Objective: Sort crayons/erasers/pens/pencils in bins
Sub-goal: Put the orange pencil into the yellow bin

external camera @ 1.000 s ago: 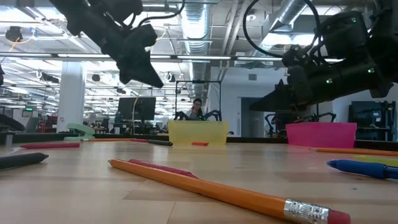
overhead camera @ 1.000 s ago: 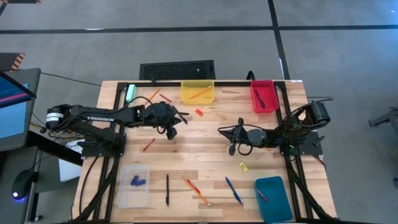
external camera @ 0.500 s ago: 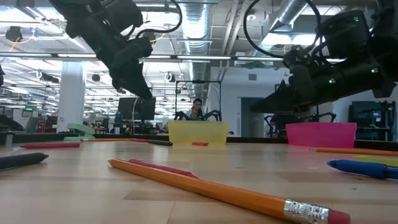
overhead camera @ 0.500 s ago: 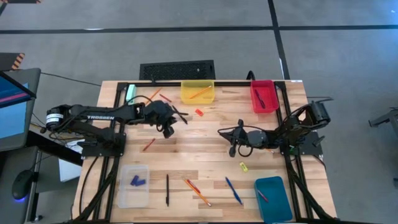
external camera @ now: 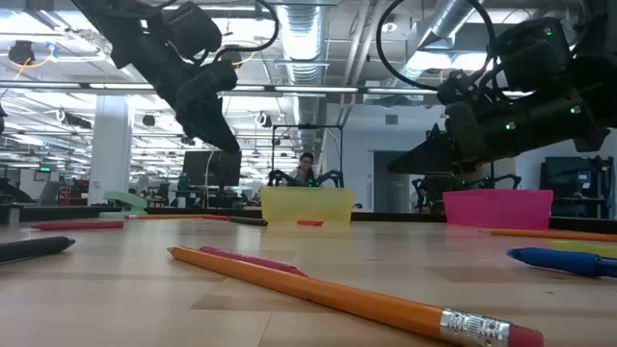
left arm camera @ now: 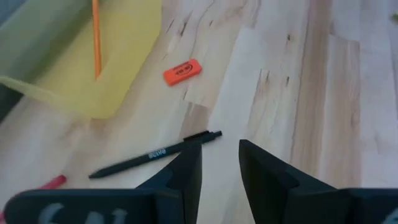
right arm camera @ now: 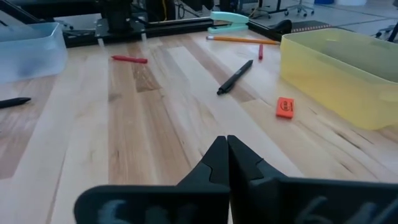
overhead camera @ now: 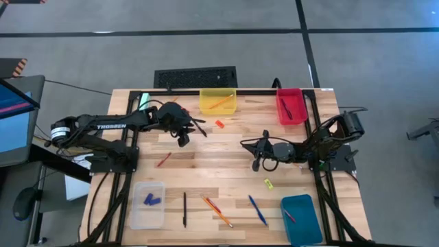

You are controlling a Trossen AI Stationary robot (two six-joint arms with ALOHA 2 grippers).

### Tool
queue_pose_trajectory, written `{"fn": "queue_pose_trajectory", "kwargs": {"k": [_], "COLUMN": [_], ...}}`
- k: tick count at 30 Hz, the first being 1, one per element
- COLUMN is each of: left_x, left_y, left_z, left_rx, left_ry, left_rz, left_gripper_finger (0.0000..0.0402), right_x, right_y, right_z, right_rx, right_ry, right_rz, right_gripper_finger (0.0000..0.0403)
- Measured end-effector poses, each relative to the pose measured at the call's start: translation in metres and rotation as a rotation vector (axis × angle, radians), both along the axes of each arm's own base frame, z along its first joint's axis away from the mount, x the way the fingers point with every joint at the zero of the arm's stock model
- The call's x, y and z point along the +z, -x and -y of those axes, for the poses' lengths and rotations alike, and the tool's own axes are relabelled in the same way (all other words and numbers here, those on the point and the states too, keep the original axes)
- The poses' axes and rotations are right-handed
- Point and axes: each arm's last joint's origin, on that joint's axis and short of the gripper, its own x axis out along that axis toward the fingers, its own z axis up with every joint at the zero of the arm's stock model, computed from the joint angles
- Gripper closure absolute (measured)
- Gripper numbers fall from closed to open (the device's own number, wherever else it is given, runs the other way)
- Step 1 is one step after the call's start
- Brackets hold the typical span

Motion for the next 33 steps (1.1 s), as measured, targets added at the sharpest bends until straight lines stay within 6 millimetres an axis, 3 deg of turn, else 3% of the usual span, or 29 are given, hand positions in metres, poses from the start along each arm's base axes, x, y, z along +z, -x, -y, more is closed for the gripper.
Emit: {"fn": "queue_pose_trajectory", "kwargs": {"k": [7, 13, 17, 23, 33], "left_x": [-0.008, -0.004, 0.005, 0.004, -0.007], "left_y": [-0.02, -0.018, -0.008, 0.023, 0.062], "left_z": [-0.008, -0.028, -0.048, -0.082, -0.121], "left_rx": [-0.045, 0.035, 0.135, 0.346, 0.482], "left_ry": [0.043, 0.108, 0.096, 0.084, 0.164], "left_rz": [-0.108, -0.31, -0.358, -0.461, -0.511], "left_gripper_finger": [0.0307, 0.0298, 0.0273, 0.0245, 0.024], "right_x": [0.001, 0.001, -0.001, -0.002, -0.003], "right_y": [-0.001, -0.003, -0.003, -0.002, -0.001], "right_z": [0.0, -0.002, -0.005, -0.01, -0.014], "right_rx": [0.0, 0.006, 0.021, 0.04, 0.049], "right_ry": [0.0, 0.0, -0.002, -0.007, -0.026], "right_rz": [0.004, -0.004, -0.02, -0.03, -0.033], "right_gripper_finger": [0.04, 0.0396, 0.0399, 0.0397, 0.04]}}
